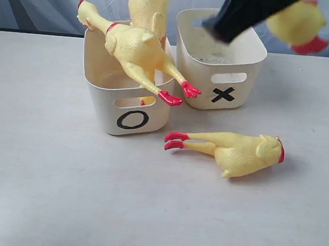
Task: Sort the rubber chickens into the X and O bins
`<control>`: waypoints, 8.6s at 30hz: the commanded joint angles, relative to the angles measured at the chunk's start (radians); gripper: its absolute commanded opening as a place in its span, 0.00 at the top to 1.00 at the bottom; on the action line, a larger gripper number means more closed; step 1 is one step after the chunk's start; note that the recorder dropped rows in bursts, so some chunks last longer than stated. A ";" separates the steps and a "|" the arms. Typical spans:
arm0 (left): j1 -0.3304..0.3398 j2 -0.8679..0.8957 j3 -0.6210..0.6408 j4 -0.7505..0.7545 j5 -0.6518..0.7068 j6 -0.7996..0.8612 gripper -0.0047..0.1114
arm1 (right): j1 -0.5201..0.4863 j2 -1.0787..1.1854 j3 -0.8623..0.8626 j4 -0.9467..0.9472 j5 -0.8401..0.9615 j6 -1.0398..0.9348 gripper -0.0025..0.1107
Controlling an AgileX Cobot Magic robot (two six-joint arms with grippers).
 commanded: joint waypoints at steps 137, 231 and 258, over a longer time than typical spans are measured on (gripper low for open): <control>-0.003 -0.003 -0.006 0.000 -0.013 -0.006 0.96 | -0.885 -0.135 0.332 -0.863 -1.204 0.910 0.63; -0.003 -0.003 -0.006 0.000 -0.013 -0.006 0.96 | -0.411 0.619 0.195 0.734 -0.206 -0.625 0.55; -0.003 -0.003 -0.006 0.000 -0.013 -0.006 0.96 | -0.411 0.280 0.195 0.807 -0.026 -0.617 0.87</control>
